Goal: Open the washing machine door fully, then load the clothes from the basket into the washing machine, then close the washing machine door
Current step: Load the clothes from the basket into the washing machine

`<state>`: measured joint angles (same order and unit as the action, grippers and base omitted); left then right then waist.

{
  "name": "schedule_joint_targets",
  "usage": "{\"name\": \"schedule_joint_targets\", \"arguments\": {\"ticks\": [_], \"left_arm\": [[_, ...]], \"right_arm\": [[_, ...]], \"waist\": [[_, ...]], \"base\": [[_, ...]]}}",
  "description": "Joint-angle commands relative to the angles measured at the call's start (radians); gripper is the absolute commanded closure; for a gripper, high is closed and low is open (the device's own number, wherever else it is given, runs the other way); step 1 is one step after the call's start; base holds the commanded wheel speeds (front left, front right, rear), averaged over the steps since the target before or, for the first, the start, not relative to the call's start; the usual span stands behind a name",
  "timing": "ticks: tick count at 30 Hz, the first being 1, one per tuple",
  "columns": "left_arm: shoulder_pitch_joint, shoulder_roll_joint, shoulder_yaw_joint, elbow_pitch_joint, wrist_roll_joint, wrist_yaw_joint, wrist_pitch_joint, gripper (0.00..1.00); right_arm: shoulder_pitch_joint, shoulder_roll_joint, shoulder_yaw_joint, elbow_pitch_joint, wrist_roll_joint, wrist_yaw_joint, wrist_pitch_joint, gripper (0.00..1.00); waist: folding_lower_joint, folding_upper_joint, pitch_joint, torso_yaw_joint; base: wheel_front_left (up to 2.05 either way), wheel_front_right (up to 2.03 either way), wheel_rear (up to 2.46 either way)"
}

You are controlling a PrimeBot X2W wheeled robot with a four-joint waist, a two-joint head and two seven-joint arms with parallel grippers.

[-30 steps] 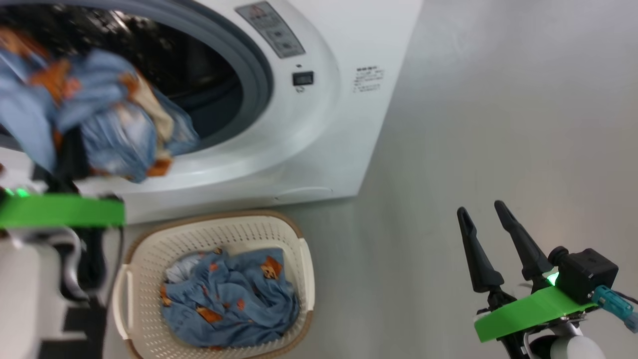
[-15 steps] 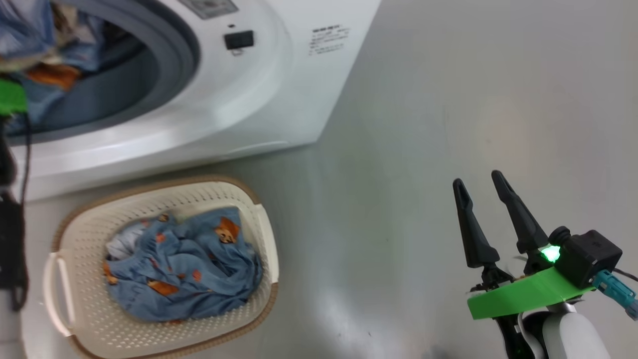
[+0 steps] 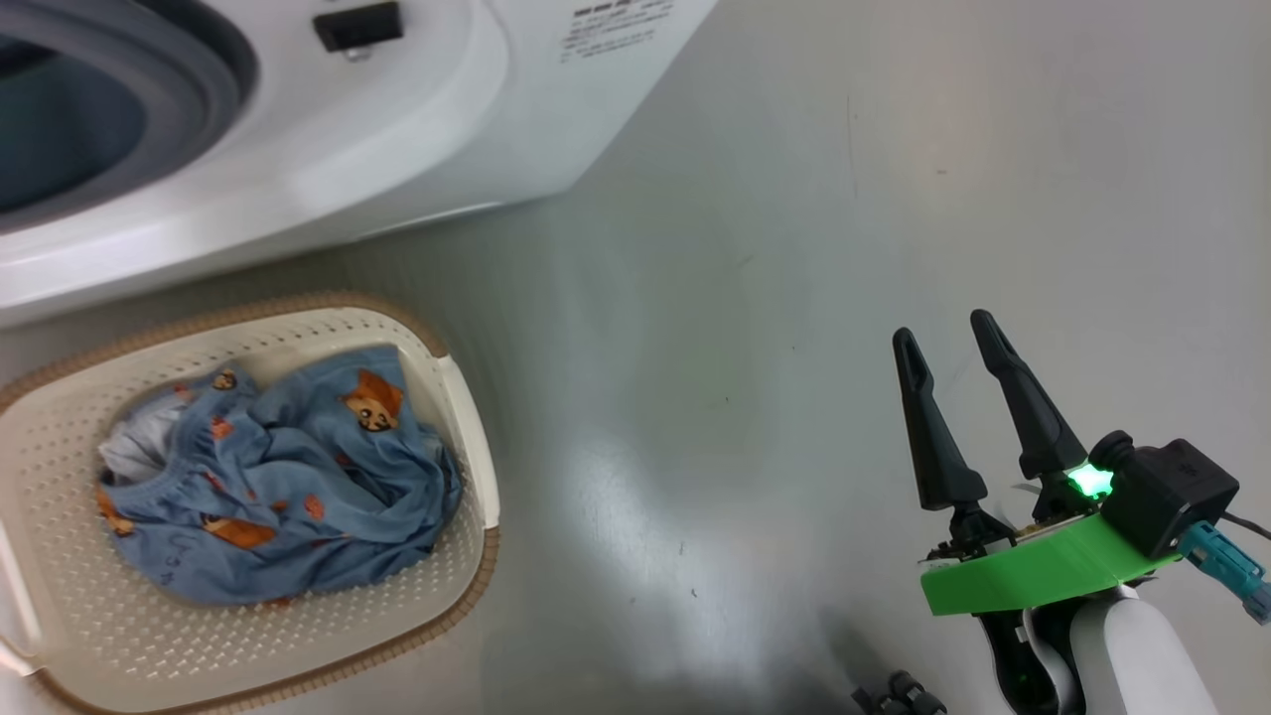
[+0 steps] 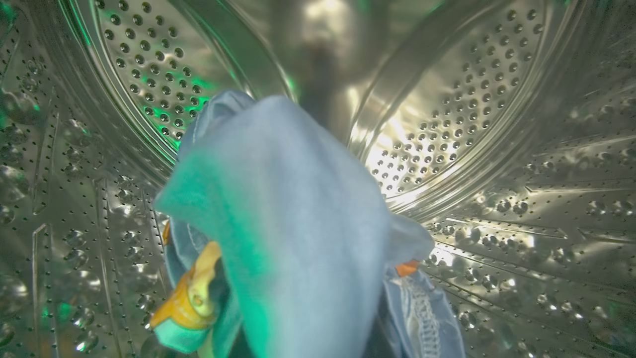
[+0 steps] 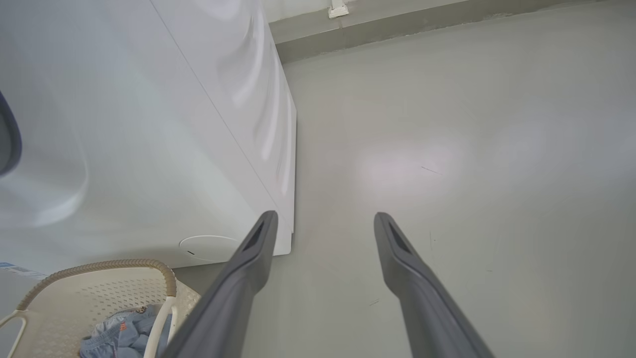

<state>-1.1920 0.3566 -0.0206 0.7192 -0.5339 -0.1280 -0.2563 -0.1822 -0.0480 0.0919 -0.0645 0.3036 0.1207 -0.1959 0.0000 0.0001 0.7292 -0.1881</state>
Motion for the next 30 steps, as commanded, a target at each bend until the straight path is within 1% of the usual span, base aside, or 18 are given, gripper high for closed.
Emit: {"name": "schedule_joint_targets", "arguments": {"ticks": [1, 5, 8, 16, 17, 18, 24, 30], "left_arm": [[-0.033, 0.064, 0.025, 0.003, 0.002, -0.003, -0.005, 1.0], [-0.085, 0.077, 0.01, 0.078, 0.044, -0.003, -0.005, 1.0], [-0.123, 0.086, 0.019, 0.125, 0.075, -0.003, -0.005, 1.0], [-0.165, 0.079, 0.024, 0.169, 0.107, -0.003, -0.005, 1.0], [-0.166, 0.08, 0.022, 0.168, 0.112, -0.003, -0.005, 0.04], [-0.165, 0.082, 0.017, 0.167, 0.12, -0.003, -0.005, 0.0], [-0.138, 0.068, -0.004, 0.142, 0.133, -0.003, -0.005, 0.0], [-0.073, 0.042, -0.019, 0.112, 0.127, -0.003, -0.006, 0.0]], "right_arm": [[0.007, -0.002, 0.028, -0.017, 0.005, 0.01, -0.009, 0.0], [0.0, -0.002, 0.037, -0.014, 0.002, 0.01, -0.009, 0.0], [-0.008, -0.002, 0.048, -0.011, 0.001, 0.01, -0.009, 0.0], [-0.009, -0.002, 0.055, -0.002, 0.002, 0.01, -0.014, 0.0], [-0.009, -0.002, 0.055, 0.0, 0.003, 0.01, -0.015, 0.0], [-0.01, -0.002, 0.056, 0.002, 0.004, 0.01, -0.016, 0.0], [-0.017, -0.002, 0.052, 0.01, 0.0, 0.01, -0.017, 0.0], [-0.016, -0.002, 0.035, 0.006, -0.021, 0.01, 0.002, 0.0]], "waist": [[0.0, -0.0001, 0.03, -0.018], [0.0, -0.0001, 0.039, -0.02], [0.0, -0.0001, 0.045, -0.025], [0.0, -0.0001, 0.055, -0.032], [0.0, -0.0001, 0.054, -0.031], [0.0, -0.0001, 0.054, -0.031], [0.0, -0.0001, 0.033, -0.015], [0.0, -0.0001, -0.016, 0.021]], "base": [[0.0, 0.0, 0.0], [0.0, 0.0, 0.0], [0.0, 0.0, 0.0], [0.0, 0.0, 0.0], [0.0, 0.0, 0.0], [0.0, 0.0, 0.0], [0.0, 0.0, 0.0], [0.0, 0.0, 0.0]]}}
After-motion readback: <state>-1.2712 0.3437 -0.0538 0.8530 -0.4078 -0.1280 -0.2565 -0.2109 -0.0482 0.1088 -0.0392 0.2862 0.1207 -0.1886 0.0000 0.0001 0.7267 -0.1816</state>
